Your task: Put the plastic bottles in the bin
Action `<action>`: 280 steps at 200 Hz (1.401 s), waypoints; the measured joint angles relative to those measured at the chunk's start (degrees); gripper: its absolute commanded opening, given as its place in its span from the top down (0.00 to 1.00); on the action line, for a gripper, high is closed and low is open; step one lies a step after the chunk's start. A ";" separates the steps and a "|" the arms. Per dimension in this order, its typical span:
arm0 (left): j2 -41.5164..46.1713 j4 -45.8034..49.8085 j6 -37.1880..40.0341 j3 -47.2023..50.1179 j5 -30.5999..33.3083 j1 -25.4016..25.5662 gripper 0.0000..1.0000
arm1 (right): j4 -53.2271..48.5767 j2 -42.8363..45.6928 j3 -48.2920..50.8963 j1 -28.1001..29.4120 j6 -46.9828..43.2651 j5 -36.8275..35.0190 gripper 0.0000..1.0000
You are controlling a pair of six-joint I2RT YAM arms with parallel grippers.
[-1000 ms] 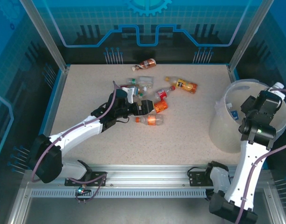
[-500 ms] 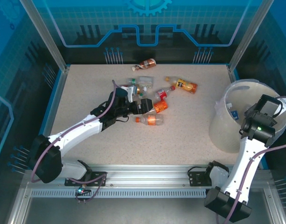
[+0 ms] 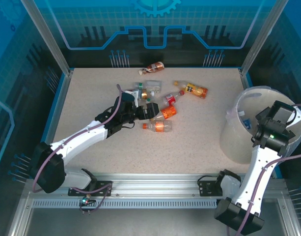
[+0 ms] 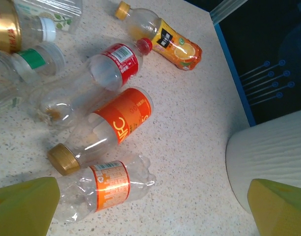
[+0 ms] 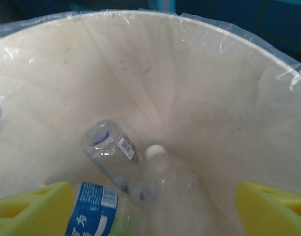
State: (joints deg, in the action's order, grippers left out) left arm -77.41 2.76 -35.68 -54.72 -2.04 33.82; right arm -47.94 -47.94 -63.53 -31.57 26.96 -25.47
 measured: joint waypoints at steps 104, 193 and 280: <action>1.92 1.97 -4.57 2.10 6.86 -2.73 0.01 | -2.27 1.07 -3.10 10.34 1.27 -2.69 0.00; 2.12 7.32 -9.09 2.19 11.13 -5.25 0.01 | -2.12 -0.79 -9.35 33.07 1.09 1.38 0.00; -5.95 12.20 -10.34 -1.57 11.52 -9.88 0.01 | 3.74 -9.60 -11.06 55.58 -0.50 4.61 0.00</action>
State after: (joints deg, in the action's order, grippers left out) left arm -83.35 14.96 -46.02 -56.29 9.47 23.94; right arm -44.21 -57.54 -74.59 24.01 26.46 -20.86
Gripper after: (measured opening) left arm 0.988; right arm 0.999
